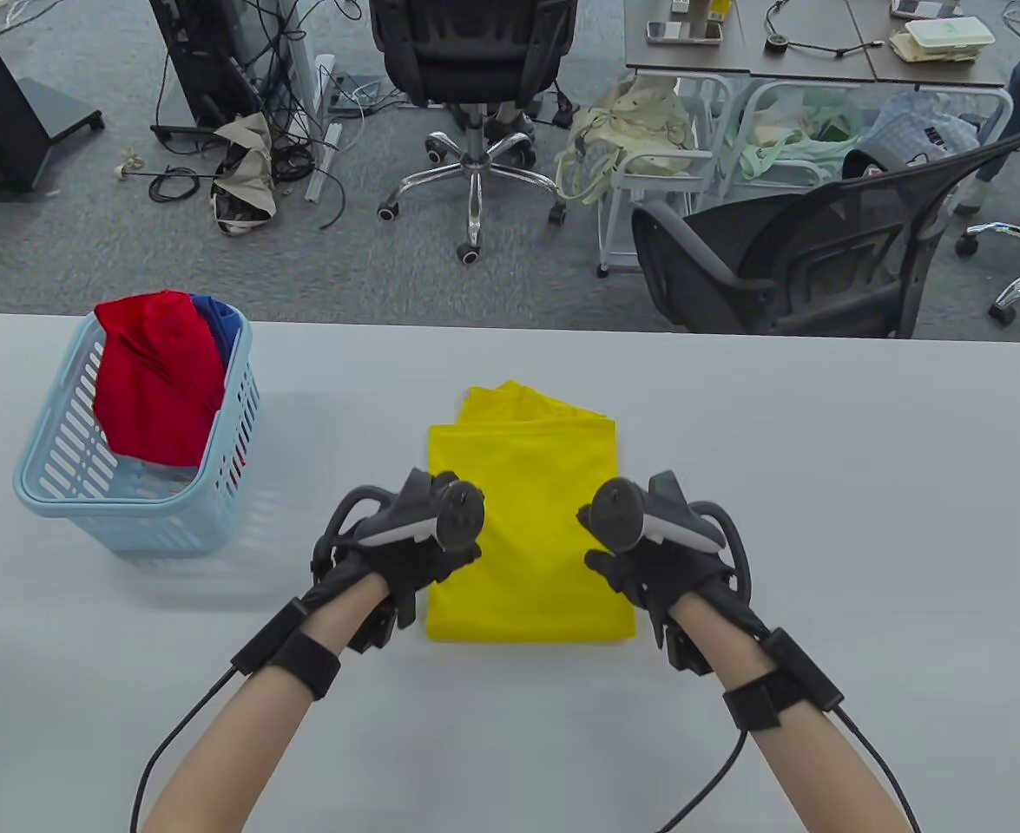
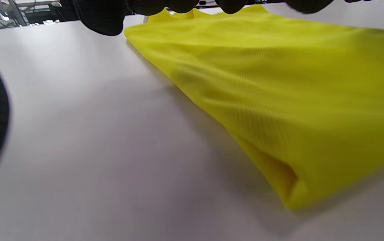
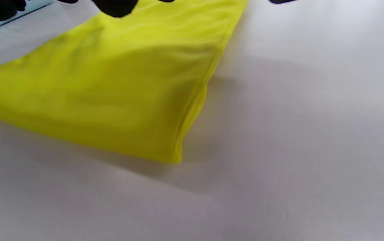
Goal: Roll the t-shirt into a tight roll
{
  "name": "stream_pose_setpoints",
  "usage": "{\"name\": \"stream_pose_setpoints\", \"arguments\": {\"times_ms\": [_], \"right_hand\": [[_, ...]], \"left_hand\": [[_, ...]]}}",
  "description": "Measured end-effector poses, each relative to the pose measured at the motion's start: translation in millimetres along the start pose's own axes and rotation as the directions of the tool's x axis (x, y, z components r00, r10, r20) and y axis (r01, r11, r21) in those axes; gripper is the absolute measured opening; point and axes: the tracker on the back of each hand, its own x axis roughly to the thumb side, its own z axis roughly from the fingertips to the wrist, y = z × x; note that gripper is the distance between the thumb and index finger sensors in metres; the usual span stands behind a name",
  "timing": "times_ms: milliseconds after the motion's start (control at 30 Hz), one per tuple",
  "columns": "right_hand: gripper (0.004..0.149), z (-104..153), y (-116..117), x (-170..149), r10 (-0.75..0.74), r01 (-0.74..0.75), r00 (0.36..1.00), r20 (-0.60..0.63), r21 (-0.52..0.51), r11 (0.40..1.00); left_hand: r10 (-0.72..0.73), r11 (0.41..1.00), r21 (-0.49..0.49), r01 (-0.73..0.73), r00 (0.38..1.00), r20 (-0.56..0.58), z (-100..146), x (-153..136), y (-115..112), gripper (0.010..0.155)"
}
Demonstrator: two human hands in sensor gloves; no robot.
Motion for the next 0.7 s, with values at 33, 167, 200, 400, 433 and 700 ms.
{"name": "stream_pose_setpoints", "arguments": {"times_ms": [33, 167, 200, 400, 433, 700], "right_hand": [[0.064, 4.6, 9.9, 2.5, 0.023, -0.023, 1.000, 0.007, 0.015, 1.000], [0.067, 16.8, 58.0, 5.3, 0.123, -0.122, 0.992, -0.009, 0.106, 0.987], [0.068, 22.7, 64.4, 7.1, 0.162, -0.160, 0.987, -0.010, 0.100, 0.982], [0.069, 58.0, 53.6, 12.9, 0.095, -0.095, 0.995, 0.021, 0.018, 0.995], [0.068, 64.0, 50.7, 12.4, 0.091, -0.091, 0.996, 0.011, -0.029, 0.995], [0.062, 53.5, 69.4, 14.4, 0.192, -0.191, 0.981, 0.000, -0.088, 0.978]], "left_hand": [[-0.012, 1.000, -0.024, 0.012, 1.000, 0.019, 4.6, 2.9, -10.5, 0.072], [-0.181, 0.982, -0.060, 0.179, 0.983, -0.020, 24.5, 9.7, -54.3, 0.071], [-0.224, 0.974, -0.046, 0.223, 0.975, -0.009, 30.4, 11.3, -51.5, 0.072], [-0.314, 0.945, 0.077, 0.317, 0.948, -0.052, 67.7, 36.5, -35.6, 0.072], [-0.269, 0.956, 0.113, 0.271, 0.962, -0.038, 72.4, 39.2, -36.7, 0.074], [-0.313, 0.919, 0.239, 0.315, 0.949, -0.049, 65.3, 40.1, -56.8, 0.068]]}}
